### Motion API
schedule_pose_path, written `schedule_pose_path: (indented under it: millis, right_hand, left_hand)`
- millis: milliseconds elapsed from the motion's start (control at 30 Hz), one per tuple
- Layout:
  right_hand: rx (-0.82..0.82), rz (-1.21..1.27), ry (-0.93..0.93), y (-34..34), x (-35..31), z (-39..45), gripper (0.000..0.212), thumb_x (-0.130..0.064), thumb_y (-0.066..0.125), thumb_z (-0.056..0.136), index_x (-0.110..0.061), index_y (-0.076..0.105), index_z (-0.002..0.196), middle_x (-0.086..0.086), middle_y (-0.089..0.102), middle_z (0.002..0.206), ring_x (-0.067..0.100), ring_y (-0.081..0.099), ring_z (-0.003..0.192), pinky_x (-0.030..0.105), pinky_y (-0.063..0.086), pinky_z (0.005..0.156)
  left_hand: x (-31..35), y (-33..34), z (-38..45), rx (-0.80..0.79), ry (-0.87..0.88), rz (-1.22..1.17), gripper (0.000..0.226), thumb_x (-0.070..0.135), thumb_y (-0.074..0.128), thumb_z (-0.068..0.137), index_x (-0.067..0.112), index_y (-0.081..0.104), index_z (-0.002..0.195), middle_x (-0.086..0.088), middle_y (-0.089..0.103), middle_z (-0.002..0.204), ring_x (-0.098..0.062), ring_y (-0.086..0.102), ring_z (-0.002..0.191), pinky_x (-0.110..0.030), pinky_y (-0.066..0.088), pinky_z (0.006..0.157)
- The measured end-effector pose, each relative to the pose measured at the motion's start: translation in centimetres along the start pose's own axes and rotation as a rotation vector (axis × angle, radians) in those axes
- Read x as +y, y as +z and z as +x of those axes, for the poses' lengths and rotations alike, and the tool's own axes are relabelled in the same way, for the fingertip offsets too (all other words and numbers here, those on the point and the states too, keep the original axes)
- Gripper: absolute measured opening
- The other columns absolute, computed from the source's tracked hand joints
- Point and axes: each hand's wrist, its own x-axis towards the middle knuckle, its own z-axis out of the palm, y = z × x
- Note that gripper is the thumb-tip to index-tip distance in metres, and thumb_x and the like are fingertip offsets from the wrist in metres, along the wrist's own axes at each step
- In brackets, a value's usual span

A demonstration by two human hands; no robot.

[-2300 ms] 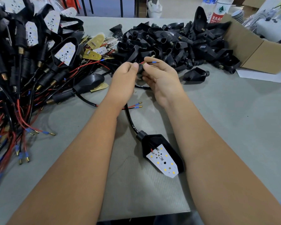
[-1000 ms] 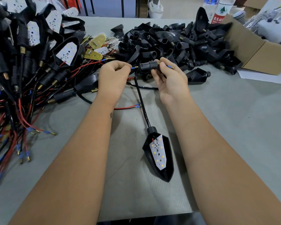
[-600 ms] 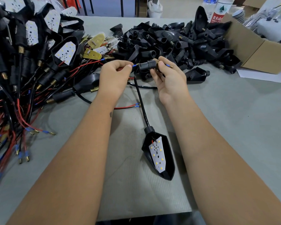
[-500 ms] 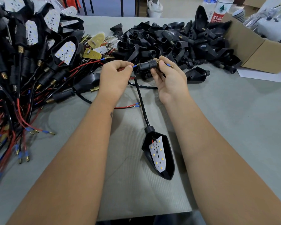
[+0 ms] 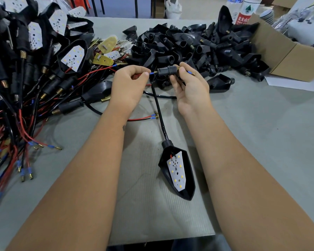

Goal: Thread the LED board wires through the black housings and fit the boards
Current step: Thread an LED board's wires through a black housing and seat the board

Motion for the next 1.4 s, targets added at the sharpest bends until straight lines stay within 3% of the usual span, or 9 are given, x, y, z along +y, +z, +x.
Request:
schedule_pose_path:
  millis: [200,333,467,600,733,867,967,1133,1400]
  right_hand:
    - [-0.007,-0.011,-0.037,-0.1,0.1,0.0,0.015,0.007,0.054,0.094,-0.003,0.065,0.092,0.010,0.067,0.088,0.019,0.064,0.084,0.020,0.057,0.069]
    - [-0.129,-0.054,-0.044,0.0,0.1,-0.1,0.015,0.007,0.053,0.094,-0.004,0.063,0.097,0.010,0.067,0.095,0.019,0.066,0.089,0.022,0.058,0.073]
    - [-0.247,-0.038,-0.047,0.2,0.2,-0.3,0.020,0.010,0.054,0.092,-0.009,0.059,0.097,0.007,0.064,0.098,0.005,0.063,0.066,0.028,0.056,0.079]
    - [-0.209,-0.139,-0.050,0.0,0.3,-0.3,0.024,0.010,0.058,0.090,-0.013,0.056,0.096,0.003,0.065,0.098,0.020,0.063,0.087,0.027,0.057,0.072]
    - [-0.165,-0.183,-0.141,0.0,0.5,-0.5,0.030,0.014,0.062,0.084,-0.011,0.054,0.098,0.004,0.066,0.086,0.015,0.063,0.079,0.024,0.056,0.070]
    - [-0.155,-0.099,-0.022,0.1,0.3,-0.2,0.027,0.012,0.064,0.085,-0.005,0.056,0.105,0.008,0.065,0.087,0.015,0.065,0.077,0.021,0.057,0.070]
    - [-0.188,-0.119,0.046,0.3,0.4,-0.2,0.011,0.004,0.062,0.089,-0.006,0.063,0.092,0.005,0.065,0.084,0.011,0.063,0.072,0.017,0.055,0.068]
    - [-0.156,-0.059,0.052,0.4,0.5,-0.2,0.010,0.003,0.060,0.092,-0.007,0.064,0.091,0.009,0.064,0.092,0.014,0.062,0.076,0.016,0.056,0.068]
    - [-0.151,-0.036,0.081,0.2,0.6,-0.1,0.012,0.004,0.059,0.092,-0.007,0.062,0.088,0.007,0.066,0.083,0.014,0.065,0.074,0.018,0.056,0.067]
  left_hand:
    - [0.0,0.0,-0.2,-0.037,0.041,-0.033,0.013,0.014,0.065,0.090,0.026,0.068,0.084,0.011,0.067,0.076,0.007,0.059,0.066,-0.008,0.048,0.069]
    - [-0.2,0.2,0.0,0.052,0.021,-0.048,0.009,0.012,0.065,0.089,0.019,0.069,0.087,0.012,0.063,0.072,0.011,0.055,0.059,-0.007,0.044,0.063]
    - [-0.1,0.1,-0.1,0.047,0.020,-0.102,0.008,0.009,0.066,0.089,0.015,0.070,0.087,0.010,0.063,0.071,0.010,0.054,0.057,-0.008,0.043,0.063]
    - [0.2,0.2,-0.3,0.016,0.035,-0.091,0.006,0.009,0.067,0.089,0.014,0.070,0.088,0.009,0.064,0.072,0.009,0.056,0.058,-0.007,0.045,0.063]
    - [0.1,0.5,-0.4,-0.003,0.021,-0.012,0.007,0.011,0.064,0.091,0.014,0.070,0.089,0.011,0.061,0.070,0.011,0.052,0.055,-0.004,0.041,0.059]
    - [0.3,0.7,-0.5,-0.007,0.014,-0.032,0.009,0.012,0.063,0.092,0.017,0.068,0.087,0.012,0.061,0.071,0.012,0.052,0.056,-0.004,0.041,0.060]
    - [0.5,0.8,-0.5,-0.019,-0.039,-0.090,0.012,0.014,0.061,0.092,0.022,0.065,0.084,0.011,0.060,0.073,0.006,0.052,0.061,-0.010,0.043,0.064]
    - [0.8,0.8,-0.3,0.005,-0.154,-0.293,0.012,0.010,0.054,0.092,0.019,0.059,0.085,0.003,0.062,0.078,-0.006,0.055,0.068,-0.022,0.050,0.067]
    - [0.1,0.4,-0.4,-0.009,-0.012,-0.184,0.015,0.011,0.065,0.088,0.020,0.069,0.076,0.008,0.064,0.067,-0.003,0.057,0.065,-0.024,0.051,0.071]
